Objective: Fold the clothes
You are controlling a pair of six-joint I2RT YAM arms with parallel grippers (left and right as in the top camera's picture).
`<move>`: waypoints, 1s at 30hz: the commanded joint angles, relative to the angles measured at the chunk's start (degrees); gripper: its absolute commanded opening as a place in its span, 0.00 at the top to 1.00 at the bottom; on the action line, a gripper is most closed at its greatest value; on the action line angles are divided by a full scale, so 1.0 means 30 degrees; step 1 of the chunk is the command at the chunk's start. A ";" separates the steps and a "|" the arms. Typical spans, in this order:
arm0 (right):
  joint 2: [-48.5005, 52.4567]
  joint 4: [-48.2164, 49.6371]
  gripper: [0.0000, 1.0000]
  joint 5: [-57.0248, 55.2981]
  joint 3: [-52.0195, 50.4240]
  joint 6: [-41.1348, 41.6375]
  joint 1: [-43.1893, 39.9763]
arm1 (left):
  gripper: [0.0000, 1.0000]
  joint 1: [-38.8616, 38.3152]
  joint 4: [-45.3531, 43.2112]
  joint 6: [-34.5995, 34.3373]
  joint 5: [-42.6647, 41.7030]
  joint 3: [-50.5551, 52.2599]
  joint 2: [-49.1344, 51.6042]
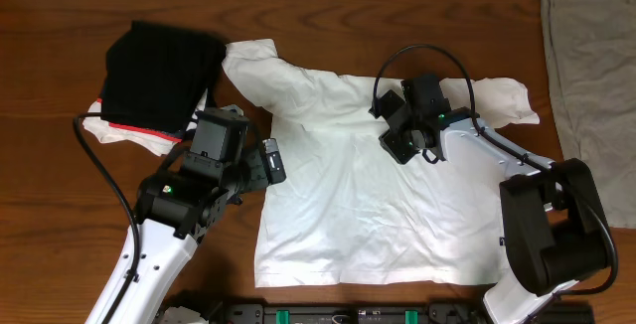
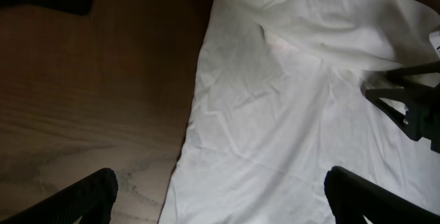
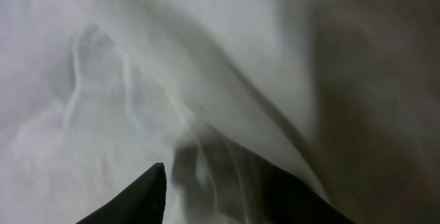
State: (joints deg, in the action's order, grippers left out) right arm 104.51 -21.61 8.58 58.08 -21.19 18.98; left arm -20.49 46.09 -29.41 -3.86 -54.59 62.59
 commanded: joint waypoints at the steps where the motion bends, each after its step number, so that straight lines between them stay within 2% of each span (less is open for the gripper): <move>1: -0.0248 -0.0109 0.53 -0.0903 0.0277 -0.0131 0.0160 | 0.02 0.0073 0.0029 -0.0015 0.0313 -0.0138 0.0000; 6: -0.0240 -0.0087 0.54 -0.0947 0.0277 -0.0619 0.0160 | 0.02 0.0073 0.0029 -0.0015 0.0313 -0.0138 0.0000; 11: -0.0240 -0.0102 0.68 -0.0947 0.0277 -0.0605 0.0160 | 0.02 0.0073 0.0029 -0.0015 0.0313 -0.0138 0.0000; 20: -0.0240 -0.0153 0.82 -0.1960 0.0277 -0.0612 0.0160 | 0.02 0.0073 0.0029 -0.0015 0.0313 -0.0138 0.0000; 23: -0.0240 -0.0160 0.81 -0.2076 0.0277 -0.0605 0.0153 | 0.02 0.0073 0.0029 -0.0015 0.0313 -0.0138 0.0000; 24: -0.0240 -0.0160 0.76 -0.2076 0.0277 -0.0605 0.0153 | 0.02 0.0073 0.0029 -0.0015 0.0313 -0.0138 0.0000; 25: -0.0240 -0.0160 0.68 -0.2076 0.0277 -0.0605 0.0153 | 0.02 0.0073 0.0029 -0.0015 0.0313 -0.0138 0.0000; 27: -0.0240 -0.0189 0.62 -0.2069 0.0277 -0.0590 0.0160 | 0.02 0.0073 0.0029 -0.0015 0.0313 -0.0138 0.0000; 30: -0.0240 -0.0335 0.61 -0.2069 0.0277 -0.0590 0.0160 | 0.02 0.0073 0.0029 -0.0015 0.0313 -0.0138 0.0000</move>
State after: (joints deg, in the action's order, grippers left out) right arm 104.51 -22.26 2.94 58.08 -23.07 18.98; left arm -20.49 46.09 -29.39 -3.86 -54.59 62.59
